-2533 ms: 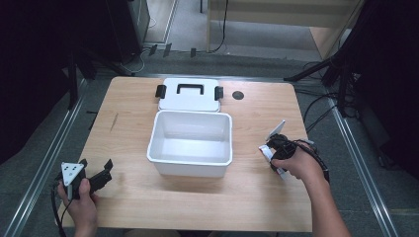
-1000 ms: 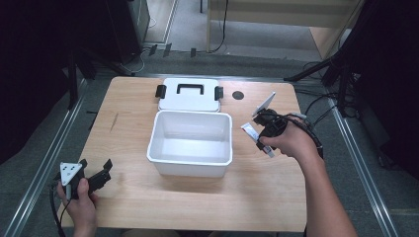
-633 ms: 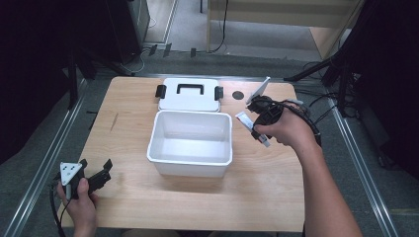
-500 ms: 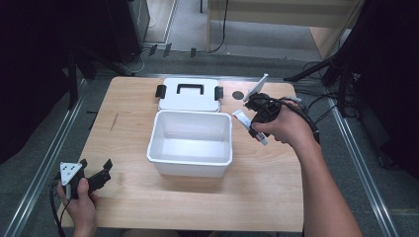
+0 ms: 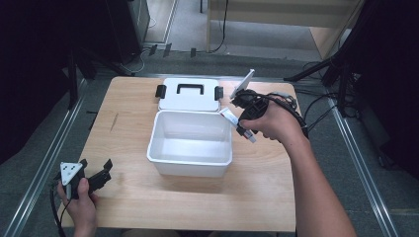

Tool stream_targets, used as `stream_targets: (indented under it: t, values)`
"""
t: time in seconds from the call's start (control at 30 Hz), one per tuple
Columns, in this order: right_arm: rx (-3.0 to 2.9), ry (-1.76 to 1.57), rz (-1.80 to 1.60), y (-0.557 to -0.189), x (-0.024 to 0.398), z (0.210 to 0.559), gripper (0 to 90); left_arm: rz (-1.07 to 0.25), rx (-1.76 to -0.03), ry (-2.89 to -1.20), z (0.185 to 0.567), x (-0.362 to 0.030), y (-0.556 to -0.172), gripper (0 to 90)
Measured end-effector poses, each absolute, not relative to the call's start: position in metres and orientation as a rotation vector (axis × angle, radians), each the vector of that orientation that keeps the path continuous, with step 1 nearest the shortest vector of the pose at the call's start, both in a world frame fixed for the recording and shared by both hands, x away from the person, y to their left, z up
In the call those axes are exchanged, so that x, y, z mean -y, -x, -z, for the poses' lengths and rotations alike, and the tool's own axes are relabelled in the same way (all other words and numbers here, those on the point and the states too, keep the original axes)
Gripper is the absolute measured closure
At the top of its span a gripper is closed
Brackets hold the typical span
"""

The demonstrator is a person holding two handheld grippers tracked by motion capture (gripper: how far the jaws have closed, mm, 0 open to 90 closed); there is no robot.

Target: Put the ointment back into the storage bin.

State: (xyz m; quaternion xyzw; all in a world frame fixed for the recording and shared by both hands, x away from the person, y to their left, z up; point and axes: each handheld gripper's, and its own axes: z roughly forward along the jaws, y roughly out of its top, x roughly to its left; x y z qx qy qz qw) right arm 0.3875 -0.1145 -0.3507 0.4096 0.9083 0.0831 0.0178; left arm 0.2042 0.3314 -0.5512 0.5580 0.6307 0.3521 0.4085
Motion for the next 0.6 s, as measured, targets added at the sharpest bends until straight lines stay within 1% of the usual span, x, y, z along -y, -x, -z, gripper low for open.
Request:
stream_targets:
  t: [0.2,0.6]
  values:
    - [-2.843,-1.246,-0.268,-0.387,0.099,0.350,72.2,-0.885,-1.590,-1.403,0.551,-0.331,-0.204,13.7]
    - [-2.887,-1.175,-0.276,-0.386,0.067,0.360,72.2,-0.883,-1.588,-1.413,0.551,-0.331,-0.205,13.7]
